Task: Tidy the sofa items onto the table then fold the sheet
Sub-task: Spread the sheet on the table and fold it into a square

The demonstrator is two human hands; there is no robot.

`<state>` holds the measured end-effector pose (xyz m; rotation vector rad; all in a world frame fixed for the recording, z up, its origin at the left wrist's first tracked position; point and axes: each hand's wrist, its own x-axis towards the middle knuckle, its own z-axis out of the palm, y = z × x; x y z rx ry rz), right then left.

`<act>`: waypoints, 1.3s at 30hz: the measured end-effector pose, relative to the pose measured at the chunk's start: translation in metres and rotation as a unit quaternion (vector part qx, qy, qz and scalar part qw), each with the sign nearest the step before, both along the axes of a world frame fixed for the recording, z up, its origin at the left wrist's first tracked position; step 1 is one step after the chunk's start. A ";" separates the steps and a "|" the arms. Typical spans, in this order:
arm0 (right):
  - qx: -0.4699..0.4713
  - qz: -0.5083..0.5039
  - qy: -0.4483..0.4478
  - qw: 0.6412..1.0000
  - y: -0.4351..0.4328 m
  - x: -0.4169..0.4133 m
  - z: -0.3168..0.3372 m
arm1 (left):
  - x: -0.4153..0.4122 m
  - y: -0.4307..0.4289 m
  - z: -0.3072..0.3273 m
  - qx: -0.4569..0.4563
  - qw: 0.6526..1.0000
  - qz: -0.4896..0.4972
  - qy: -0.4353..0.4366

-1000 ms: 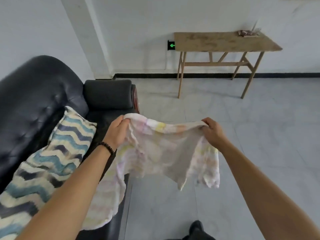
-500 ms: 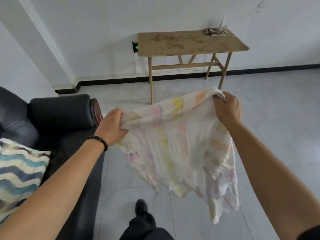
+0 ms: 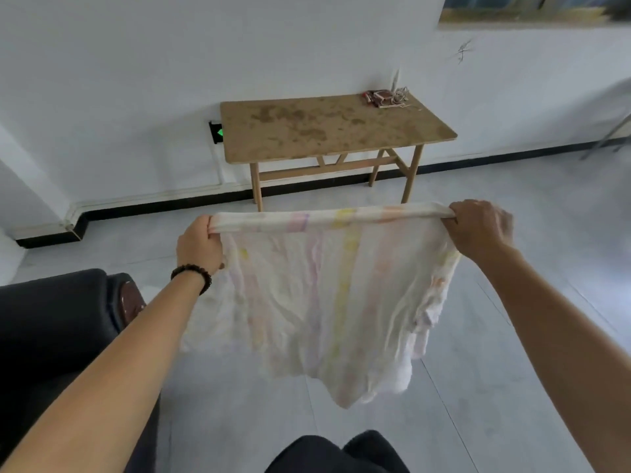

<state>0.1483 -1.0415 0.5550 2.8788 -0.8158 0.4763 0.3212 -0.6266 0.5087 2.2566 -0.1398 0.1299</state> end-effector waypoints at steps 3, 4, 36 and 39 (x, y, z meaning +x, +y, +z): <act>0.159 -0.036 -0.033 0.986 -0.030 0.049 -0.020 | 0.059 -0.044 0.000 -0.134 0.989 0.031 0.055; 0.244 -0.045 -0.059 0.967 -0.040 0.069 -0.026 | 0.079 -0.059 0.000 -0.162 0.984 0.040 0.063; -0.040 0.134 -0.216 0.966 -0.286 0.839 0.188 | 0.815 -0.267 0.207 -0.093 0.943 0.130 -0.293; 0.019 0.070 -0.133 0.988 -0.299 0.883 0.143 | 0.871 -0.282 0.165 -0.063 0.965 0.150 -0.207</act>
